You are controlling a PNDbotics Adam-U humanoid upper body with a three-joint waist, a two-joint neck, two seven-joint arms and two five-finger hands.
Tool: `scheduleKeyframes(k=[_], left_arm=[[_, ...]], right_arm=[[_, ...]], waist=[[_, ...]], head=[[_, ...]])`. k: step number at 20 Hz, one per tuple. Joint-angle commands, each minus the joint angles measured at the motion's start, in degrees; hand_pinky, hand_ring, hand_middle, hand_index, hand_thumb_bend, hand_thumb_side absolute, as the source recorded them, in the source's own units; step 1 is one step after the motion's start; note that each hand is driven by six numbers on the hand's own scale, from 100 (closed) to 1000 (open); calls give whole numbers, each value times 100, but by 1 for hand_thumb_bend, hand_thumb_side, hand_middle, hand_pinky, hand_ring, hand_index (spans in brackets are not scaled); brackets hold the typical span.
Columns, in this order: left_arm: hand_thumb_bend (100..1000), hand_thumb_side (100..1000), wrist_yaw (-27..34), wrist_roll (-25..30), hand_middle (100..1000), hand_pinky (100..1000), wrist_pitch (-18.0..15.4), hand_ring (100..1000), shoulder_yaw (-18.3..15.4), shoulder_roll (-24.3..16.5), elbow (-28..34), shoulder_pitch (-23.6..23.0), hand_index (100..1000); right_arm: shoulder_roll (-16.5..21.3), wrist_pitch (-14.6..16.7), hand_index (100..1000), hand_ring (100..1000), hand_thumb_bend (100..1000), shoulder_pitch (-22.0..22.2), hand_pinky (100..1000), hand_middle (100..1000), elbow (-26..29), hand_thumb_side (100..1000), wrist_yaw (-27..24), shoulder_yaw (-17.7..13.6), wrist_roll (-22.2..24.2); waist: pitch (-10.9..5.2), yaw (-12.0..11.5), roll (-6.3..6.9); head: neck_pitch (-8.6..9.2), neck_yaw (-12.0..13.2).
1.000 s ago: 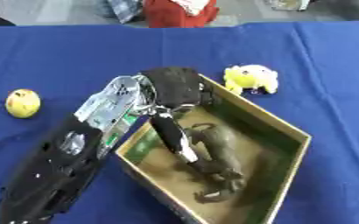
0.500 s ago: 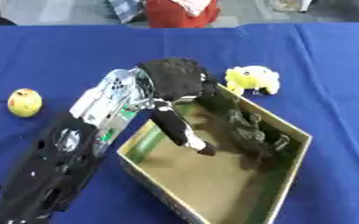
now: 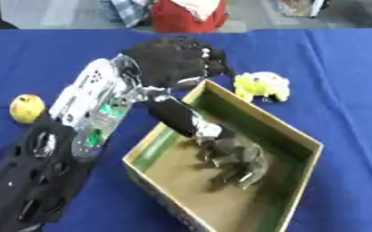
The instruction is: Pick up objects on the table and place them in the box.
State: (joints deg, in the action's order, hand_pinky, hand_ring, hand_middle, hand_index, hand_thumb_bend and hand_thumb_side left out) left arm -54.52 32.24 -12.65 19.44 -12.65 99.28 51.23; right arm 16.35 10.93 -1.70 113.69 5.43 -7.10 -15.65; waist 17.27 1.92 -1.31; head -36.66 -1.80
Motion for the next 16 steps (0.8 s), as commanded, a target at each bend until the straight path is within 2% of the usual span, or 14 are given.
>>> scheduleKeyframes(k=[1,3,5,7,10,13,16], left_arm=[[403,991,546,-300,743,676,431,713,-307,-185,415,-37,862],[326,964,921,-649,735,660,813,697,-549,-302,645,-190,853],[285,947,1269,-1033,729,646,1202,686,-767,-447,876,-358,848],[230,956,1603,-1466,722,630,1600,674,-1007,-579,1108,-567,843],[238,975,2081,-2050,718,619,2044,665,-1302,-725,1399,-884,842],[190,1000,2592,-2639,715,616,2215,662,-1549,-867,1516,-1220,845],[185,1000,3168,-3186,713,610,2145,659,-1714,-969,1529,-1542,846]], right_arm=[[211,55,828,758,100,-5,798,447,90,1000,-22,-80,-71],[417,113,832,765,100,17,804,455,90,1000,-13,-120,-143],[658,156,838,773,100,38,812,466,90,1000,-1,-154,-229],[948,185,840,778,100,60,818,473,90,1000,35,-167,-300],[1354,183,844,788,100,73,825,485,90,1000,118,-169,-377],[1778,89,848,797,100,81,834,504,90,1000,238,-201,-495],[2159,-54,851,802,100,99,838,515,90,1000,403,-209,-588]], waist=[[-122,-21,-27],[-124,-56,-44],[-127,-95,-60],[-129,-142,-74],[-129,-197,-83],[-125,-239,-85],[-111,-282,-83]], head=[[56,-71],[45,-119],[33,-167],[13,-203],[-7,-240],[-22,-270],[-37,-276]])
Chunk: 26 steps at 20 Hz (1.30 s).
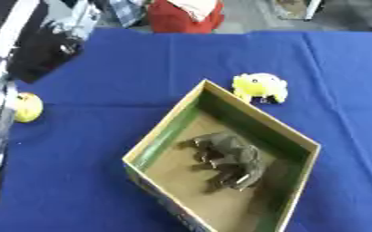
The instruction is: Pick up objects on the table and place them in the box.
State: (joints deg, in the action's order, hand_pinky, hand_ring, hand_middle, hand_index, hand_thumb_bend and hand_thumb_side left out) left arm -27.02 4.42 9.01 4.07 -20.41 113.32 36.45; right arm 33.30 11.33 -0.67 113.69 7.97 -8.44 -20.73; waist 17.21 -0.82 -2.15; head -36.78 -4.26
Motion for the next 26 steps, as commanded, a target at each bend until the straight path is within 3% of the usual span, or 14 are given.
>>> scheduleKeyframes(k=[1,5,10,16,26], left_arm=[[184,1000,612,-552,712,607,-76,657,-215,-216,126,-164,847],[216,1000,1348,-952,713,606,-351,655,-306,-255,127,-589,848],[203,1000,1888,-1072,709,602,-521,649,-394,-108,127,-899,846],[193,1000,2125,-1067,703,598,-481,643,-463,38,127,-1094,843],[190,1000,2292,-1063,696,593,-459,635,-441,177,127,-1207,841]], right_arm=[[580,-141,851,805,100,-2,841,523,90,1000,202,-73,-98],[1080,-312,852,811,100,-50,848,545,90,1000,386,-53,-86],[1601,-541,860,822,100,-132,858,577,90,1000,477,-41,59],[2154,-820,880,840,100,-217,875,635,90,1000,700,11,536],[2914,-1480,892,876,100,-486,910,752,90,1000,1249,306,1692]], waist=[[-99,-22,3],[-83,-61,14],[-83,-83,30],[-95,-93,69],[-105,-162,75]], head=[[-30,-26],[-54,17],[-133,8],[-182,-73],[-109,-199]])
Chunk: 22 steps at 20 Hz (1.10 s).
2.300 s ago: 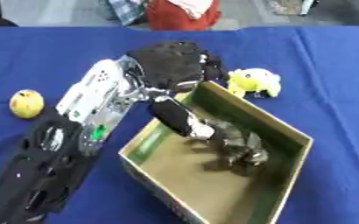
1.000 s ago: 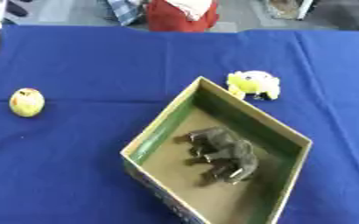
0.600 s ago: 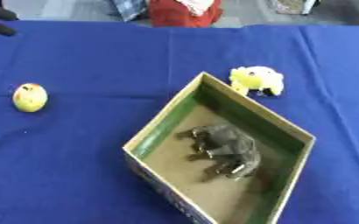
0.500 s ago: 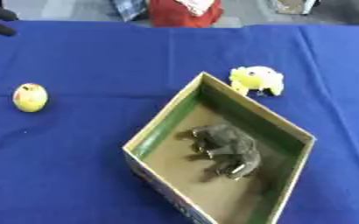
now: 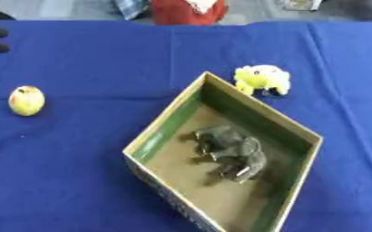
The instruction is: Pick up objects on the table and place them in the box.
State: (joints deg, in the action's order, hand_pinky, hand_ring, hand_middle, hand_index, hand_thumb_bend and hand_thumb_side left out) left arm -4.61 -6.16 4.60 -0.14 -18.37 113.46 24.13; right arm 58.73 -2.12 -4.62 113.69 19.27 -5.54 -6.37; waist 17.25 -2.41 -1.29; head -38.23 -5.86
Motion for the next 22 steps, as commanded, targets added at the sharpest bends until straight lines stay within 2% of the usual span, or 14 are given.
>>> scheduleKeyframes(k=[1,9,12,17,22], left_arm=[[191,1000,73,-8,696,593,-34,635,-16,-17,113,21,840],[174,1000,165,-15,692,592,-74,633,8,18,113,-1,838],[157,1000,158,5,691,591,-58,632,17,29,113,0,837],[140,1000,147,36,690,590,-20,631,44,54,113,-4,835],[128,1000,131,78,690,589,6,631,65,84,113,-12,836]], right_arm=[[417,-194,894,876,100,-126,911,756,90,1000,128,45,374],[671,-457,962,889,109,-360,926,821,69,1000,329,277,1197],[703,-423,953,897,239,-498,935,838,-60,1000,491,361,1450],[666,-359,959,906,320,-862,940,835,-459,1000,502,492,1691],[578,-291,953,919,438,-1289,947,814,-870,919,421,632,1758]], waist=[[-107,-8,-12],[-89,-77,-42],[-82,-108,-53],[-67,-175,-67],[-38,-249,-78]], head=[[48,-47],[137,-142],[164,-178],[202,-248],[245,-330]])
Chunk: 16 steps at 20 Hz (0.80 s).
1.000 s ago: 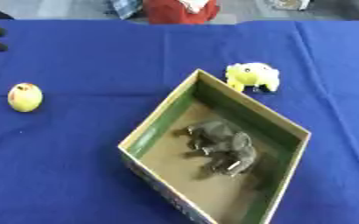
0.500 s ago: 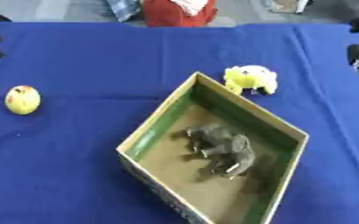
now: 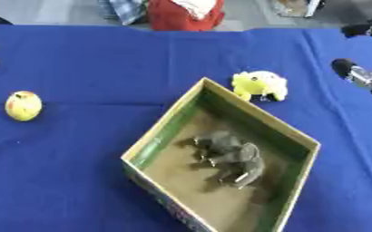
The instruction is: Pick up objects on the table and place them in the box.
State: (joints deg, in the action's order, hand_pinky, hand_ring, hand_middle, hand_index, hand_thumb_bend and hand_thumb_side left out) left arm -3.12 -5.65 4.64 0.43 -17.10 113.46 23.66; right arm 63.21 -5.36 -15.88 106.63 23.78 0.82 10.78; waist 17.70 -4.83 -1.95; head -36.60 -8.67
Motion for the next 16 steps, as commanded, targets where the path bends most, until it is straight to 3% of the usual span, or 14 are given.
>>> scheduleKeyframes(k=[1,12,16], left_arm=[[127,1000,-18,35,690,589,5,631,12,-37,113,36,836],[112,1000,-42,103,690,587,29,631,53,16,113,57,835],[111,1000,-41,116,689,587,33,630,64,33,113,63,835]], right_arm=[[109,42,951,920,451,-254,948,810,-246,909,-30,23,57],[-126,244,961,932,602,-1012,957,794,-1142,785,33,205,291],[-210,310,966,933,609,-1197,959,796,-1337,763,84,257,393]], waist=[[-76,-20,-15],[21,-230,-43],[45,-295,-45]], head=[[89,-64],[206,-255],[242,-324]])
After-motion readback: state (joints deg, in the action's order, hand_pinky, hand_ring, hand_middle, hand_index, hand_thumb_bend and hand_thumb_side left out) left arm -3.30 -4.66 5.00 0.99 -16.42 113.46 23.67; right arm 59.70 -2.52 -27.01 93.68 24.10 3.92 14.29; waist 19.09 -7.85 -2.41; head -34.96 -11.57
